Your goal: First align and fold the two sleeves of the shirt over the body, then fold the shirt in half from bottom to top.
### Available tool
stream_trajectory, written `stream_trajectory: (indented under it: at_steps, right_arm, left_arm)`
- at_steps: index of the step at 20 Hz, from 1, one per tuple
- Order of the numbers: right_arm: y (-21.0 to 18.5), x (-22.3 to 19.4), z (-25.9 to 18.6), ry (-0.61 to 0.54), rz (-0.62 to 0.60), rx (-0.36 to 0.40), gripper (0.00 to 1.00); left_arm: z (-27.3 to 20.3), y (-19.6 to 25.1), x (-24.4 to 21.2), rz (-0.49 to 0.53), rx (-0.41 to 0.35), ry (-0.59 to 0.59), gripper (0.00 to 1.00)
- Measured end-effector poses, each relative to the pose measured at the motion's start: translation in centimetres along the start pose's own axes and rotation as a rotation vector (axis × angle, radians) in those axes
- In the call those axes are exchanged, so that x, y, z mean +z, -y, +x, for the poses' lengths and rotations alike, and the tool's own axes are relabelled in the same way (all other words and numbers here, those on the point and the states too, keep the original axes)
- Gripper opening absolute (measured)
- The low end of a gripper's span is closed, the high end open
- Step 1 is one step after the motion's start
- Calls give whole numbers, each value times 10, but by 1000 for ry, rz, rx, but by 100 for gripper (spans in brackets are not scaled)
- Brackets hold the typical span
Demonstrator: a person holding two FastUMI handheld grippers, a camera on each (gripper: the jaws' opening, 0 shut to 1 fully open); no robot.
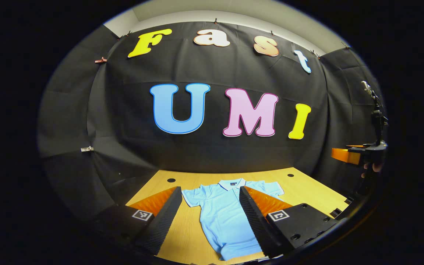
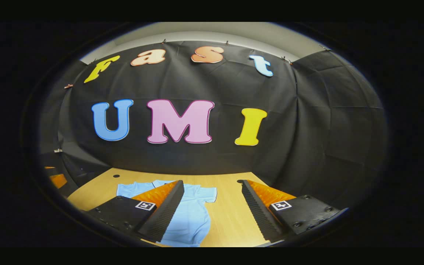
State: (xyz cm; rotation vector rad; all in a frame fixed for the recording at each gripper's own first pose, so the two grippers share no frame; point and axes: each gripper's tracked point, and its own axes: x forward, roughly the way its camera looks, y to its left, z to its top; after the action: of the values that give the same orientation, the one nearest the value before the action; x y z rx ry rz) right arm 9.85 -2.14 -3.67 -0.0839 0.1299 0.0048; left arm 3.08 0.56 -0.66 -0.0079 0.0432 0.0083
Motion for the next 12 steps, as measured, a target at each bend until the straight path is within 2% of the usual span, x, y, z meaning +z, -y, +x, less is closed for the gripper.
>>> stream_trajectory:
  at_steps: [6, 12]
  right_arm:
    - [-7, -28, 111, -128, -39, 64, 98]
    - [-13, -89, 235, -289, -40, 124, 98]
  left_arm:
    - [23, -11, -7, -17, 94, -48, 98]
    - [73, -10, -13, -42, 188, -99, 98]
